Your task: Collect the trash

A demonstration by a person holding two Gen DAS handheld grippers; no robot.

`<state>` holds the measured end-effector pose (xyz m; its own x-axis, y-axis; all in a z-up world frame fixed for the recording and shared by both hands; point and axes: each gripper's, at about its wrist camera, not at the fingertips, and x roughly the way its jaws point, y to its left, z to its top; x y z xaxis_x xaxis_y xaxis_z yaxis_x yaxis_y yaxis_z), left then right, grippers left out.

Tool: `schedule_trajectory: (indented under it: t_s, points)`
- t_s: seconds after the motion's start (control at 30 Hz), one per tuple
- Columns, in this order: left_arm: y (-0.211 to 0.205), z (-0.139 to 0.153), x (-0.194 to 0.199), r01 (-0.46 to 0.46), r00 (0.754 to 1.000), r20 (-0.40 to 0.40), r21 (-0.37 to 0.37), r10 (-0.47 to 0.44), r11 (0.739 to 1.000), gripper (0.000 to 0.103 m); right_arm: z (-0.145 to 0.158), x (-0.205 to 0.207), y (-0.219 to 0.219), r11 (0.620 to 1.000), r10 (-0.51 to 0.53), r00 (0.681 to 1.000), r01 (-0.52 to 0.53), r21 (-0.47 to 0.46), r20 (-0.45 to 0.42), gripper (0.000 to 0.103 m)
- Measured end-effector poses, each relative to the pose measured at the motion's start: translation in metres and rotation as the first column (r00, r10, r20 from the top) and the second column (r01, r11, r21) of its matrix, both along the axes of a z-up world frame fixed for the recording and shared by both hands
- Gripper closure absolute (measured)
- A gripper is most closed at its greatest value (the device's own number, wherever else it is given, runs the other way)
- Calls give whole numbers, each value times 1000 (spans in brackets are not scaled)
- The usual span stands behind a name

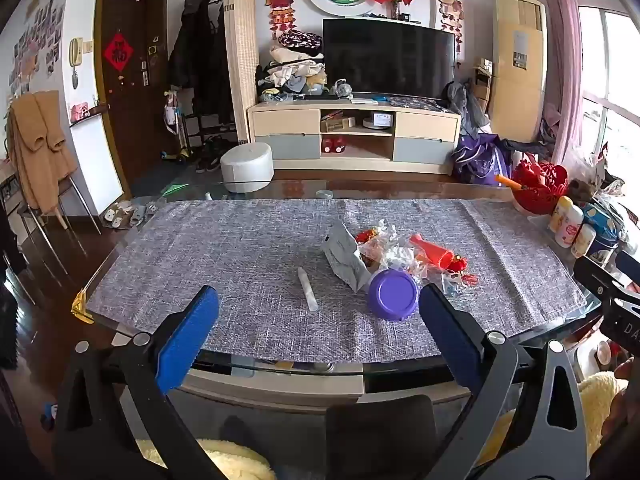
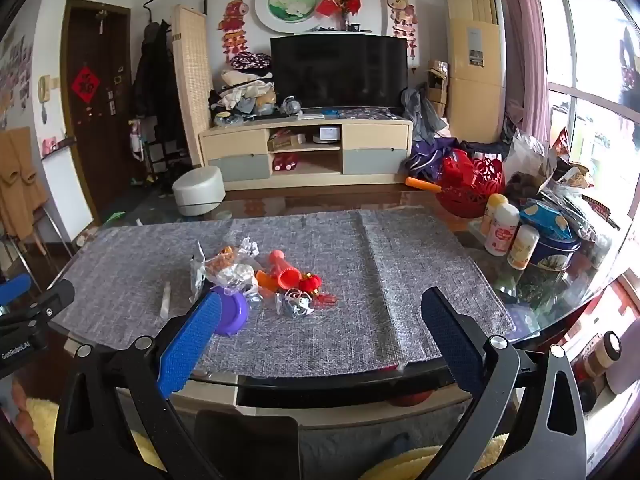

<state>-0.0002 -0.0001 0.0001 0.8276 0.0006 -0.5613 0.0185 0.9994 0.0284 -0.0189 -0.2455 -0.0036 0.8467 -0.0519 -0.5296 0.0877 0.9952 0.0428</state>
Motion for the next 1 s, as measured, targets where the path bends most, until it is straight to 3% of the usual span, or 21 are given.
schedule_trajectory:
  t_s: [1.0]
  points:
    - [-2,2,1,3,1000,-13,-8,-3,1000,8,1,-1,0,1000,4,1000,-3,14,-8,3]
